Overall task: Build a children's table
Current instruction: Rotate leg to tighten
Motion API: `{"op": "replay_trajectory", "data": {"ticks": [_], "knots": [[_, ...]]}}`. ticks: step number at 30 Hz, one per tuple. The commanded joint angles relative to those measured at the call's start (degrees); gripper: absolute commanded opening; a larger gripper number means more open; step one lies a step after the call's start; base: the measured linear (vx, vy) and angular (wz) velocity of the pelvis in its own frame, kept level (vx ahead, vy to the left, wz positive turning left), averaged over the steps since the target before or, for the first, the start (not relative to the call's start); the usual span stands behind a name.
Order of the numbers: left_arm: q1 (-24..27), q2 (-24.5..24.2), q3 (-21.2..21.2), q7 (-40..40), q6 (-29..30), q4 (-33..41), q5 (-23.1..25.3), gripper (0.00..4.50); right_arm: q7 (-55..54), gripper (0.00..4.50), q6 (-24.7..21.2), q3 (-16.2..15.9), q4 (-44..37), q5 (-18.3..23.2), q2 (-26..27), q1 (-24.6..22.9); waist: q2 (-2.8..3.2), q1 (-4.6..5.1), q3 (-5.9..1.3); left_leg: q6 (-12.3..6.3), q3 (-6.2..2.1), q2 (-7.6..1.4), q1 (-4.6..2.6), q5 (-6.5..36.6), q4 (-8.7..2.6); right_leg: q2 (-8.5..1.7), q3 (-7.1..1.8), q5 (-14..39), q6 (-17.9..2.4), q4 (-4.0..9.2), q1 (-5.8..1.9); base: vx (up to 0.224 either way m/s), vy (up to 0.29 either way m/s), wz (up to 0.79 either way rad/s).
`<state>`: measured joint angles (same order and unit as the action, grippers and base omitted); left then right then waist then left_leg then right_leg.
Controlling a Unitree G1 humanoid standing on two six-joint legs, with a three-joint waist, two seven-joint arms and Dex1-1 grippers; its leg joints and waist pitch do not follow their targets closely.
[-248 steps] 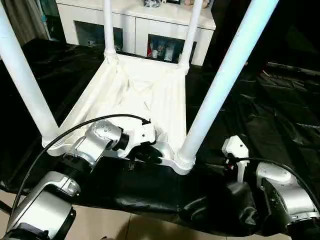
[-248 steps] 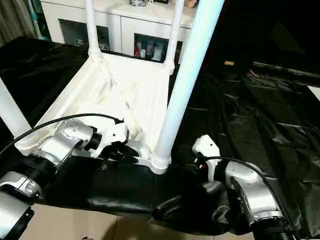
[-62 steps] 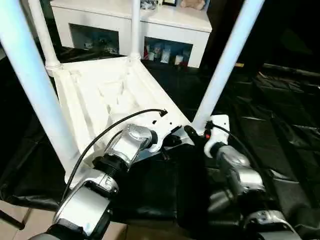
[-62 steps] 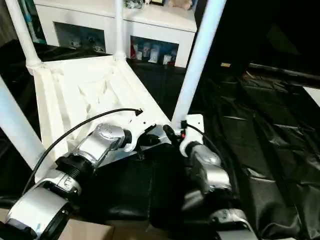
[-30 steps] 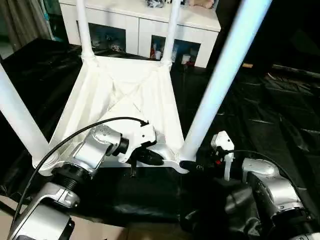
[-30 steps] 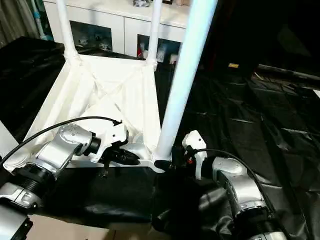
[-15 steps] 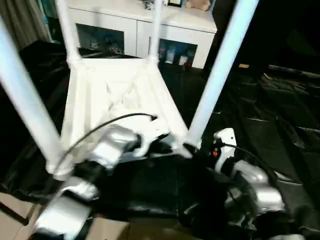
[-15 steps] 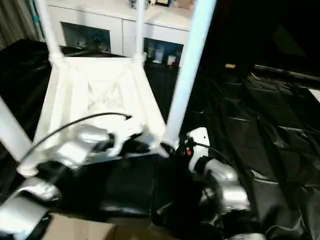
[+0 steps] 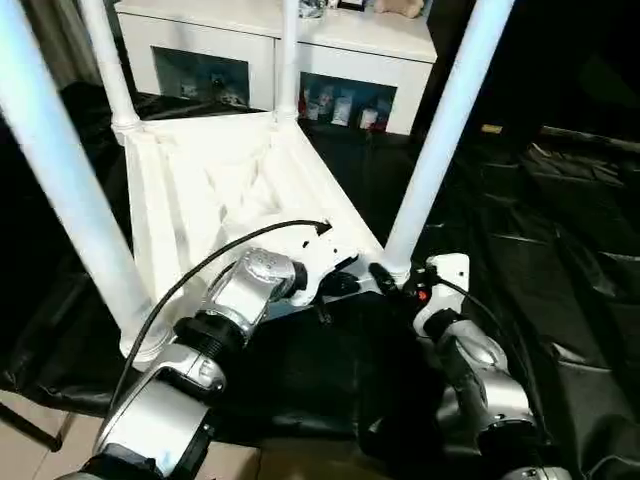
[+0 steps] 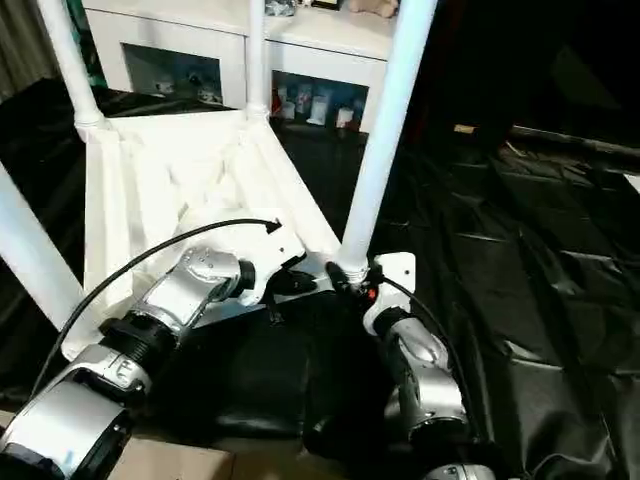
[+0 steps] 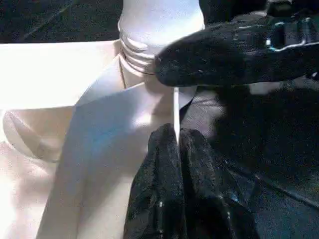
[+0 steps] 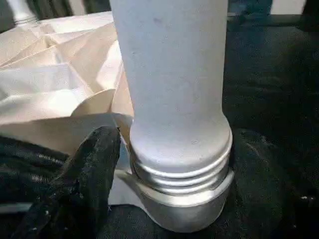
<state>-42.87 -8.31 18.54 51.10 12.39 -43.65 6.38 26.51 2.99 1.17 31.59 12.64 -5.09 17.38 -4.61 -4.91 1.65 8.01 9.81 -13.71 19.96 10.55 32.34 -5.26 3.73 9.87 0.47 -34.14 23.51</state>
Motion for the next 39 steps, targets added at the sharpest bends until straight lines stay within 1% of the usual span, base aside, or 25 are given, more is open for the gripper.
{"op": "replay_trajectory", "data": {"ticks": [1,2,3,4,6,7,8,9,10,12,15,17,18,20,23,24,25,28,30,31,33,34,35,37,39], "knots": [[3.0,-1.2,1.5,4.3,-0.4,0.9,-0.9,0.0,7.8,3.83,-2.3,-2.2,-3.9,0.2,-3.6,-0.4,-0.18,-0.21,-2.53,-3.63,0.79,0.67,0.59,12.1,-3.82,-1.79,-1.7,13.8,-8.9,3.93,-3.31,0.0,0.0,0.0],[4.2,-3.1,2.0,7.7,-0.8,2.7,-1.4,0.0,13.7,3.83,-4.3,-3.4,-6.0,1.0,-7.2,-1.2,-0.34,-0.3,-2.5,-4.4,0.92,0.64,0.6,11.3,-3.64,-1.74,-1.78,12.2,-9.2,3.84,-3.29,0.0,0.0,0.0],[4.3,-3.2,2.1,7.9,-0.8,2.9,-1.4,0.0,14.0,3.83,-4.5,-3.4,-6.1,1.1,-7.4,-1.3,-0.3,-0.29,-2.51,-4.65,0.88,0.62,0.73,10.9,-3.64,-1.78,-1.8,11.5,-9.4,3.68,-3.38,0.0,0.0,0.0],[5.5,-5.0,2.7,11.5,-1.4,4.6,-2.0,0.0,18.0,3.83,-5.7,-4.2,-7.6,1.4,-10.2,-2.1,-0.24,-0.3,-2.52,-4.84,0.98,0.62,0.54,10.8,-3.6,-1.81,-1.8,11.3,-9.8,3.7,-3.16,0.0,0.0,0.0],[6.7,-7.0,3.3,15.3,-2.6,6.5,-2.8,0.0,21.1,3.83,-6.1,-4.6,-8.6,1.7,-12.4,-2.8,-0.69,-0.33,-2.41,-5.03,1.02,0.56,0.63,10.9,-3.6,-1.9,-1.79,12.3,-9.9,3.73,-3.17,0.0,0.0,0.0],[6.7,-7.0,3.3,15.3,-2.6,6.5,-2.8,0.0,21.1,3.83,-6.1,-4.6,-8.6,1.7,-12.4,-2.8,-0.52,-0.34,-2.46,-4.95,1.03,0.5,0.51,11.3,-3.6,-2.0,-1.84,13.2,-10.0,3.76,-2.99,0.0,0.0,0.0],[8.7,-9.6,4.0,20.9,-2.2,10.0,-4.4,0.0,23.9,3.83,-7.0,-4.8,-9.8,2.5,-14.4,-3.4,-0.52,-0.33,-2.4,-4.82,0.96,0.38,0.52,11.8,-3.72,-2.01,-1.82,13.9,-10.1,3.72,-3.0,0.0,0.0,0.0],[9.4,-10.7,4.4,22.9,-1.9,11.3,-4.8,0.0,25.0,3.83,-7.0,-5.1,-10.1,2.6,-15.1,-3.6,-0.58,-0.29,-2.37,-4.78,0.95,0.41,0.65,11.6,-3.72,-1.98,-1.82,13.9,-9.8,3.68,-3.06,0.0,0.0,0.0],[9.9,-11.4,4.6,24.0,-1.6,12.4,-5.0,0.0,25.7,3.83,-7.2,-5.3,-10.5,2.7,-15.7,-3.7,-0.4,-0.19,-2.32,-4.64,0.97,0.29,0.44,12.3,-3.82,-1.99,-1.85,14.5,-9.9,3.75,-2.78,0.0,0.0,0.0],[10.5,-12.3,4.7,24.7,-1.3,13.5,-5.0,0.0,27.0,3.83,-7.6,-5.9,-11.1,2.7,-16.5,-3.9,-0.37,-0.12,-2.29,-4.11,0.96,0.24,0.39,12.8,-3.9,-1.93,-1.84,14.7,-10.0,3.74,-2.67,0.0,0.0,0.0],[10.8,-12.7,4.4,24.5,-1.2,14.1,-4.8,0.0,29.2,3.83,-9.0,-6.7,-12.3,2.8,-17.2,-4.6,-0.55,-0.16,-2.32,-3.62,0.99,0.31,0.34,12.6,-3.82,-1.89,-1.85,14.4,-9.8,3.68,-2.73,0.0,0.0,0.0],[10.8,-12.7,4.3,24.1,-1.3,14.0,-4.6,0.0,29.0,3.83,-8.8,-6.9,-12.0,2.4,-16.7,-4.6,-0.63,-0.25,-2.42,-3.54,1.06,0.42,0.41,11.4,-3.7,-1.92,-1.89,13.3,-9.8,3.54,-2.8,0.0,0.0,0.0],[10.8,-12.7,4.3,24.1,-1.3,14.0,-4.6,0.0,29.0,3.67,-8.8,-6.9,-11.9,2.4,-16.6,-4.6,-0.65,-0.25,-2.45,-3.55,1.06,0.44,0.42,11.2,-3.67,-1.92,-1.89,13.0,-9.9,3.5,-2.83,0.0,0.0,0.0],[10.7,-12.4,4.4,23.9,-0.9,14.2,-4.6,0.0,28.7,3.67,-8.6,-7.4,-11.6,2.3,-15.8,-4.4,-0.7,-0.24,-2.42,-3.55,1.07,0.45,0.42,10.9,-3.66,-1.9,-1.87,12.9,-9.9,3.45,-2.82,0.0,0.0,0.0],[10.7,-12.4,4.4,23.8,-0.7,14.5,-4.6,0.0,28.6,3.39,-8.3,-7.7,-11.4,2.2,-15.5,-4.3,-0.66,-0.23,-2.46,-3.46,1.06,0.48,0.43,10.8,-3.62,-1.87,-1.87,12.6,-10.0,3.42,-2.86,0.0,0.0,0.0],[10.7,-12.2,4.4,23.7,-0.6,14.5,-4.6,0.0,28.6,3.21,-8.3,-7.7,-11.2,2.2,-15.4,-4.2,-0.67,-0.24,-2.47,-3.44,1.06,0.47,0.39,10.8,-3.62,-1.87,-1.86,12.6,-9.9,3.42,-2.86,0.0,0.0,0.0],[10.7,-12.2,4.3,23.6,-0.6,14.5,-4.6,0.0,28.6,3.21,-8.4,-7.7,-11.2,2.2,-15.4,-4.2,-0.69,-0.24,-2.51,-3.46,1.05,0.47,0.4,10.6,-3.6,-1.88,-1.86,12.4,-9.9,3.37,-2.87,0.0,0.0,0.0],[10.3,-11.7,3.9,22.0,-0.6,13.9,-4.2,0.0,26.0,2.87,-7.7,-6.7,-9.9,1.8,-14.3,-3.7,-0.72,-0.24,-2.51,-3.38,1.06,0.48,0.38,10.7,-3.59,-1.89,-1.87,12.5,-10.0,3.39,-2.84,0.0,0.0,0.0],[10.0,-11.1,3.6,20.9,-0.8,13.1,-4.0,0.0,23.2,2.74,-7.0,-5.6,-8.2,1.4,-13.3,-3.0,-0.63,-0.16,-2.41,-3.13,1.07,0.48,0.35,11.6,-3.67,-1.91,-1.85,13.7,-9.9,3.56,-2.71,0.0,0.0,0.0],[9.6,-10.3,3.2,19.5,-0.7,12.2,-3.9,0.0,21.1,2.71,-6.6,-5.0,-6.9,1.0,-12.6,-2.5,-0.71,-0.08,-2.34,-2.75,1.03,0.53,0.37,12.6,-3.76,-1.92,-1.81,15.6,-9.3,3.77,-2.71,0.0,0.0,0.0],[8.6,-8.7,2.4,16.5,-0.2,10.5,-3.6,0.0,16.9,2.67,-6.0,-4.1,-4.5,-0.1,-11.5,-1.7,-0.77,0.16,-2.24,-1.68,0.89,0.61,0.29,15.0,-3.89,-1.97,-1.71,20.6,-7.8,4.32,-2.45,0.0,0.0,0.0],[8.1,-7.9,2.1,15.0,0.1,9.7,-3.5,0.0,15.0,2.65,-5.8,-3.8,-3.5,-0.6,-11.0,-1.4,-0.78,0.17,-2.26,-1.47,0.85,0.63,0.27,15.4,-3.86,-2.03,-1.7,21.7,-7.4,4.39,-2.43,0.0,0.0,0.0],[7.3,-6.8,1.8,12.9,0.4,8.4,-3.1,0.0,12.6,2.65,-5.7,-3.2,-2.6,-0.7,-10.0,-1.1,-0.81,0.23,-2.23,-1.31,0.76,0.67,0.28,15.9,-3.88,-2.12,-1.66,23.7,-6.6,4.67,-2.42,0.0,0.0,0.0],[5.9,-4.9,1.3,9.5,0.4,6.3,-2.5,0.0,8.8,2.64,-5.7,-2.1,-1.3,-0.8,-8.5,-0.5,-0.79,0.34,-2.19,-1.31,0.76,0.74,0.19,16.5,-3.85,-2.11,-1.67,25.7,-5.8,5.05,-2.11,0.0,0.0,0.0],[4.7,-3.2,0.9,6.7,0.5,4.4,-2.2,0.0,6.0,2.64,-5.5,-1.5,-0.4,-1.0,-7.2,0.0,-0.66,0.3,-2.39,-1.29,0.64,0.74,0.31,15.8,-3.85,-2.15,-1.67,25.2,-5.6,4.96,-2.26,0.0,0.0,0.0]]}}
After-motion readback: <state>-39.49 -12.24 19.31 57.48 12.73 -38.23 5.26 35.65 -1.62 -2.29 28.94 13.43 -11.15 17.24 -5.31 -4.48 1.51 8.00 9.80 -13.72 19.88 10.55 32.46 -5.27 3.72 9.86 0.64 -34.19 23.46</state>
